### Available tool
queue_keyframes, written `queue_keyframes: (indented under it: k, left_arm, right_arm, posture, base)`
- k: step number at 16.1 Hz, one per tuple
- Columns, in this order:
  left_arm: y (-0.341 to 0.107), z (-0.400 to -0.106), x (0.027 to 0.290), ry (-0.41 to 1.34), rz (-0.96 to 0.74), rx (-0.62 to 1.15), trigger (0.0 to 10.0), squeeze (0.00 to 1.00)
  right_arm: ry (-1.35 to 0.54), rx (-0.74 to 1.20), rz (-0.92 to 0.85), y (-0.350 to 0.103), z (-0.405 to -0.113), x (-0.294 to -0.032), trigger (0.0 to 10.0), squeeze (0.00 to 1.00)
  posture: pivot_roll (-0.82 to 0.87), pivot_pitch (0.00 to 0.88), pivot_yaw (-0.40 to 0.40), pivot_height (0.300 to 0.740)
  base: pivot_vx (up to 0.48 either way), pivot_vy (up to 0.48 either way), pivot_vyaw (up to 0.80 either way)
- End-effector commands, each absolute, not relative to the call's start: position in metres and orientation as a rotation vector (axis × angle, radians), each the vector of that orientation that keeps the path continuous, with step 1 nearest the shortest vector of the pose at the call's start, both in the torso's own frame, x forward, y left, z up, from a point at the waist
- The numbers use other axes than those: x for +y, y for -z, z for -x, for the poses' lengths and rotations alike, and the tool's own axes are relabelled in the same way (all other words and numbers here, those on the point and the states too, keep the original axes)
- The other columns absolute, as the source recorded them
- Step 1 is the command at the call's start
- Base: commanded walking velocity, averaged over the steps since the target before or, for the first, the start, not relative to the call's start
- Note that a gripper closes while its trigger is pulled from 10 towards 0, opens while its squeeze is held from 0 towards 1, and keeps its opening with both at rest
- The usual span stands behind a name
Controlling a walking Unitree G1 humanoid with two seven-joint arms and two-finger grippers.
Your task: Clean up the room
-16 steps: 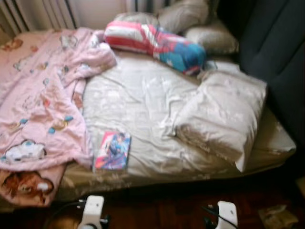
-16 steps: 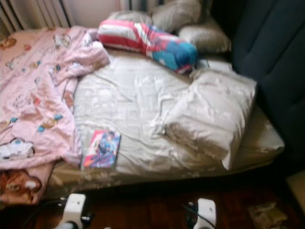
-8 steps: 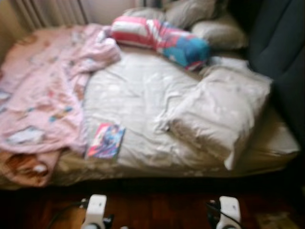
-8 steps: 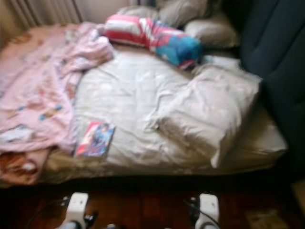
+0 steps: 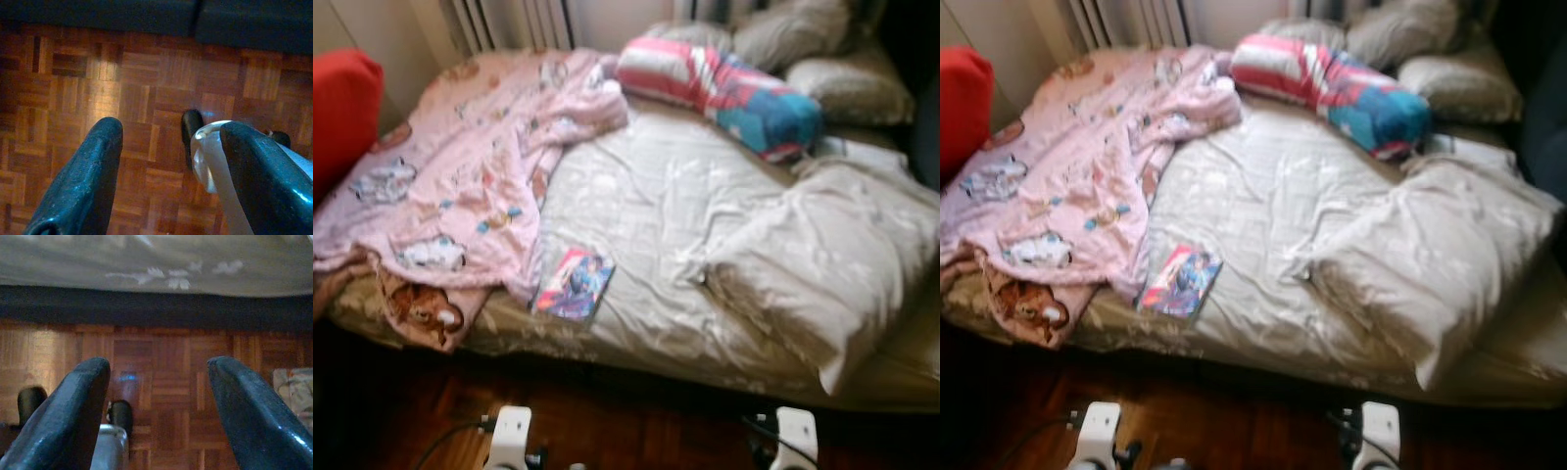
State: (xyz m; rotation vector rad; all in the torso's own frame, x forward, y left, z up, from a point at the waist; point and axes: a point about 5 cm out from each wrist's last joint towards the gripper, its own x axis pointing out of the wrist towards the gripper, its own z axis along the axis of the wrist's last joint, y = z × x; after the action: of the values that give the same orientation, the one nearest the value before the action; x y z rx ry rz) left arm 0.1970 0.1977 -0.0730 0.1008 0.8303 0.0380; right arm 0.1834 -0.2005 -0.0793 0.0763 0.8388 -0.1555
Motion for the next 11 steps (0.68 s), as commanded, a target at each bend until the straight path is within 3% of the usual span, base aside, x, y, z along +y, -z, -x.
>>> queue_keyframes:
  k: [1, 5, 8, 11]
  left_arm:
    - [0.0769, -0.1886, 0.2037, -0.053, -0.106, 0.867, 10.0, 0.00]
    - [0.0780, -0.1856, 0.2054, -0.053, -0.102, 0.872, 10.0, 0.00]
    - [0.0790, -0.1834, 0.2056, -0.044, -0.092, 0.878, 10.0, 0.00]
    - [0.0790, -0.1840, 0.2049, -0.039, -0.107, 0.880, 10.0, 0.00]
  right_arm:
    - [0.145, 0.846, -0.098, 0.0807, -0.1832, -0.1928, 10.0, 0.00]
    - [0.151, 0.844, -0.095, 0.0806, -0.1833, -0.1932, 10.0, 0.00]
    - [0.152, 0.845, -0.096, 0.0806, -0.1833, -0.1933, 10.0, 0.00]
    - [0.152, 0.848, -0.099, 0.0807, -0.1833, -0.1933, 10.0, 0.00]
  posture:
    - [0.06, 0.175, -0.020, 0.740]
    - [0.06, 0.176, -0.021, 0.740]
    - [0.06, 0.176, -0.023, 0.740]
    - [0.06, 0.178, -0.025, 0.740]
  base:
    - [0.285, 0.000, 0.00]
    - [0.276, 0.000, 0.00]
    - [0.000, 0.000, 0.00]
    - [0.000, 0.000, -0.74]
